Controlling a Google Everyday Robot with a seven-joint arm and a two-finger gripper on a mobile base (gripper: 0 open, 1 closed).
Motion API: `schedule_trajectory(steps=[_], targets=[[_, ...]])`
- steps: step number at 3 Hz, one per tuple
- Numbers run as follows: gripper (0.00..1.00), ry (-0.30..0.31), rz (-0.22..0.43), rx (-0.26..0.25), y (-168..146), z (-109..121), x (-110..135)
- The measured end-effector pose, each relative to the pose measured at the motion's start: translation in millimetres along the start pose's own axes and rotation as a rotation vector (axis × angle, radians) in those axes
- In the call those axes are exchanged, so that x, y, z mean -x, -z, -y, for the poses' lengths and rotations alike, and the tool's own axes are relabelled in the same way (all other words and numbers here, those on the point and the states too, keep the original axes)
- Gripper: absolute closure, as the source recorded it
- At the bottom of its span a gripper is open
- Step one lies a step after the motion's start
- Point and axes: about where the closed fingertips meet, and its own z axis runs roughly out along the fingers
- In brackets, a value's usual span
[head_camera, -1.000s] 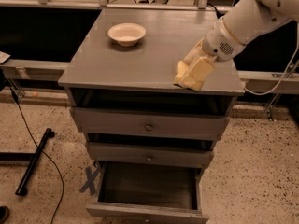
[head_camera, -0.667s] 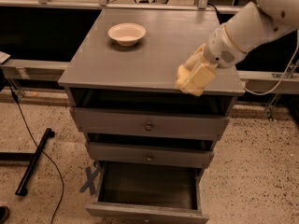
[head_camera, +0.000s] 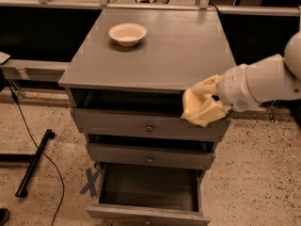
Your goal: Place sponge into bottom drawer
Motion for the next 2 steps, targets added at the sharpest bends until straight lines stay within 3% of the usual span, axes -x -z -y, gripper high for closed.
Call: schedule_trajectory(steps=[1,2], targets=[[1.0,-0.009,-0.005,-0.02,3.6,-4.1,-12.4],[1.0,-0.039,0.035,-0.006,-4.7,-7.2,-24.0]])
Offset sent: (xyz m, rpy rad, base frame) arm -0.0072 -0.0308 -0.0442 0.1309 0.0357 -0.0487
